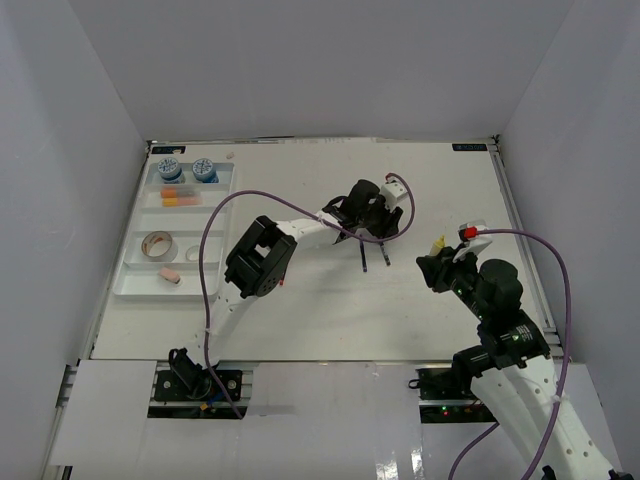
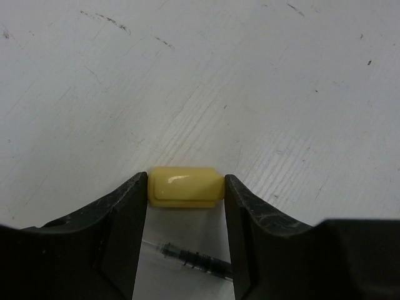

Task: Sort the stationery into containers
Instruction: Pick up the pen cap from the center of the board, then place the pen cap at the center of the board.

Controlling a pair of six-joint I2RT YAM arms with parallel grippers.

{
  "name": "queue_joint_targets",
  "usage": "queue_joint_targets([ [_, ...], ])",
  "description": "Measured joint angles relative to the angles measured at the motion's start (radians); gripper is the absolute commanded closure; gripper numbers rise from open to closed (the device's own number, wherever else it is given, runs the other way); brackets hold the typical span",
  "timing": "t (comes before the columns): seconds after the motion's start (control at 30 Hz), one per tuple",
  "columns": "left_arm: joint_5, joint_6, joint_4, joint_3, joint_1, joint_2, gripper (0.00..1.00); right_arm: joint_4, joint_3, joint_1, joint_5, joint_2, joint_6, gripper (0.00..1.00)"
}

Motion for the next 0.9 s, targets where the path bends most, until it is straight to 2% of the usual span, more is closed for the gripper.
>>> queue_joint_targets([
  [0.23, -0.007, 0.001, 0.037, -0.046, 0.0, -0.027, 0.67, 0.0, 0.0, 0.0, 0.004, -0.019, -0.002, 0.92],
  [0.4, -0.018, 0.001, 0.031, -0.13, 0.007, -0.14, 0.69, 0.0, 0.0, 0.0, 0.003, -0.024, -0.004, 0.92],
  [0.73, -0.143, -0.034, 0.032, -0.557, 0.023, -0.66, 0.67, 0.043, 0.0, 0.0, -0.064, 0.043, -0.026, 0.92],
  [0.9, -0.212, -0.102, 0.008, -0.793, 0.024, -0.804, 0.62, 0.074, 0.0, 0.0, -0.12, 0.135, -0.038, 0.92],
])
